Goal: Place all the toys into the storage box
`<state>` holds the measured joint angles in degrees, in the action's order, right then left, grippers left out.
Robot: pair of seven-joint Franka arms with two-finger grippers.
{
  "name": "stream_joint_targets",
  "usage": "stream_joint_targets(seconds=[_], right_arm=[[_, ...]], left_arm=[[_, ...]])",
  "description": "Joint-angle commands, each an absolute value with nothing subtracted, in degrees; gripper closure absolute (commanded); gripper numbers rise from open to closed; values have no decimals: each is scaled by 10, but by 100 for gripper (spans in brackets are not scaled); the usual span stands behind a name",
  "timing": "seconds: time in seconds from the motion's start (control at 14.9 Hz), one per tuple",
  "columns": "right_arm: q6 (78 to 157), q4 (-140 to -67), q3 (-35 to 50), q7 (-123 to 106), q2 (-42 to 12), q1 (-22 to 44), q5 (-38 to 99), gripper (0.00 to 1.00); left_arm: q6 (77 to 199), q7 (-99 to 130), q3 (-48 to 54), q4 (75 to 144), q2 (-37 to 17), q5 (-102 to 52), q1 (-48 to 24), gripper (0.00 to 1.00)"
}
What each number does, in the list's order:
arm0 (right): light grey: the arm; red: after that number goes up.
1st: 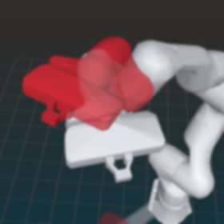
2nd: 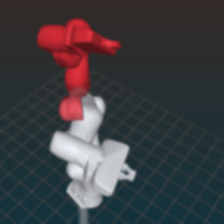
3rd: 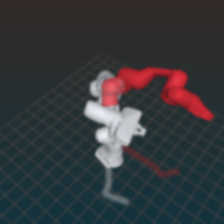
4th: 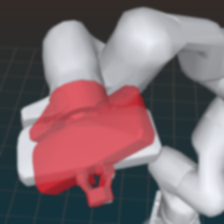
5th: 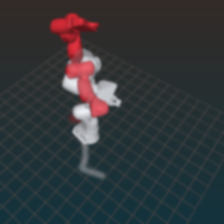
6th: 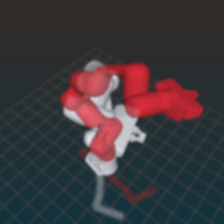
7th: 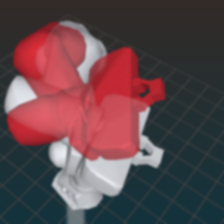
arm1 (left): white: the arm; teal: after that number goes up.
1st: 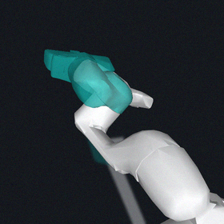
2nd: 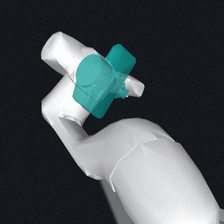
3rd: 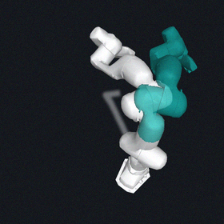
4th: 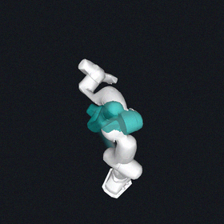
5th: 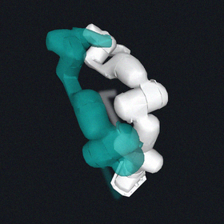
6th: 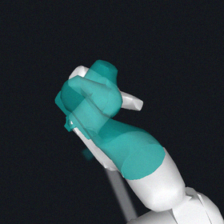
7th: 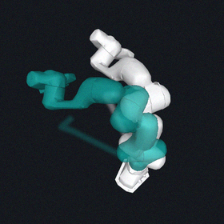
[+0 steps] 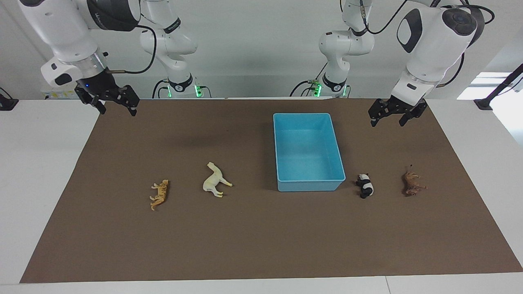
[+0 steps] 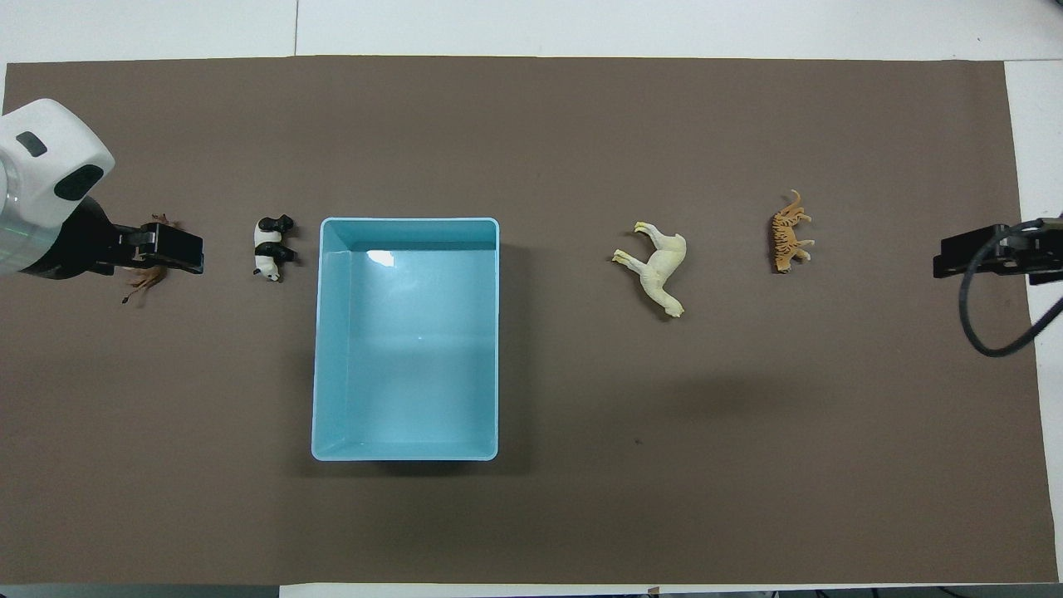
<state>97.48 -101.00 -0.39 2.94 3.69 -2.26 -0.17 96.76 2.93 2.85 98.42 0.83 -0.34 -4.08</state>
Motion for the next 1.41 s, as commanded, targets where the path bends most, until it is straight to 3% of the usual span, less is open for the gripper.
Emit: stream_joint_targets(seconds=[0.0, 0.33, 0.67, 1.34], right_arm=[[1072, -1076, -3, 37, 11, -24, 6, 0], [1174, -1088, -2, 47, -78, -9, 7, 0], [1269, -1121, -3, 83, -113, 18, 7, 0], [1331, -1119, -3, 70, -185, 18, -6, 0]], left_arm=[[968, 25, 28, 994, 20, -11, -38, 0], [962, 25, 29, 995, 21, -11, -39, 0], [964, 25, 29, 994, 21, -11, -39, 0], [980, 28, 25, 997, 21, 5, -33, 0]])
